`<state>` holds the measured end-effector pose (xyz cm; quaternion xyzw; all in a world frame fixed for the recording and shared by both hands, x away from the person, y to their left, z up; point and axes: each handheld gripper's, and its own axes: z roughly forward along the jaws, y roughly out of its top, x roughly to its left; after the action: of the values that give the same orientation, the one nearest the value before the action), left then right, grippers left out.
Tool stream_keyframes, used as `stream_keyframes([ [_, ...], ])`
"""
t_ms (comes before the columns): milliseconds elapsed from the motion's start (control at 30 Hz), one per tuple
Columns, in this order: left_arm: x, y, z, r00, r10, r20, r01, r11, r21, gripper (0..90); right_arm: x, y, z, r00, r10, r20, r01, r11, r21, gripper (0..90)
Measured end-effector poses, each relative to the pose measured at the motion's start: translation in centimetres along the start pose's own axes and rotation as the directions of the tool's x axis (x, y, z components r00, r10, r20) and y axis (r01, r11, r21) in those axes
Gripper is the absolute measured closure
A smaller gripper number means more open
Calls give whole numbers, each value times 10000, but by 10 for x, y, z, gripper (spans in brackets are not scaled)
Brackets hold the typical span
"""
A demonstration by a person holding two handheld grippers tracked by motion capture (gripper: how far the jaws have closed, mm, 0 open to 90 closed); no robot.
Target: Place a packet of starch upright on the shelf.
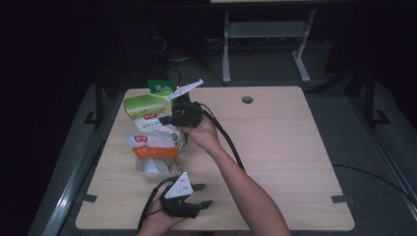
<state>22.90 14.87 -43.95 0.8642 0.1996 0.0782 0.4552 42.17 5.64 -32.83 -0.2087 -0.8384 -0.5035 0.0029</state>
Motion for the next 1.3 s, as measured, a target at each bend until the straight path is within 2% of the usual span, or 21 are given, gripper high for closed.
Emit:
stream_keyframes([
  [167, 0, 0, 0, 10000, -89, 30, 89, 9999, -51, 433, -2, -7, 9, 9999, 87, -95, -86, 10000, 47, 895],
  [333, 0, 0, 0, 10000, 60, 39, -60, 10000, -19, 433, -6, -18, 18, 9996, 243, -151, -242, 9997, 85, 895],
  [567, 0, 0, 0, 10000, 22, 61, -22, 10000, -21, 435, -10, -37, 28, 9989, 453, -135, -451, 9989, 88, 893],
  [667, 0, 0, 0, 10000, 27, 68, -27, 10000, -14, 435, -13, -42, 27, 9983, 555, -158, -554, 9984, 69, 879],
  [767, 0, 0, 1, 10000, 4, 85, -4, 10000, -12, 435, -13, -44, 23, 9986, 512, -114, -511, 9986, 104, 803],
  [933, -2, 0, 3, 9999, 72, 116, -73, 10000, 30, 435, -15, -43, 11, 9992, 408, 2, -408, 9990, 192, 786],
  [1000, -2, 0, 3, 9999, 97, 100, -97, 9999, 63, 435, -15, -44, 10, 9994, 341, 11, -341, 9989, 307, 804],
  [1133, -1, 0, 4, 9999, 98, 33, -98, 9999, 88, 434, -15, -46, 10, 9996, 242, -165, -235, 9989, 398, 895],
  [1300, 1, 0, 4, 9999, 110, -29, -109, 9998, 138, 431, -16, -48, 11, 9994, 265, -228, -257, 9989, 384, 892],
])
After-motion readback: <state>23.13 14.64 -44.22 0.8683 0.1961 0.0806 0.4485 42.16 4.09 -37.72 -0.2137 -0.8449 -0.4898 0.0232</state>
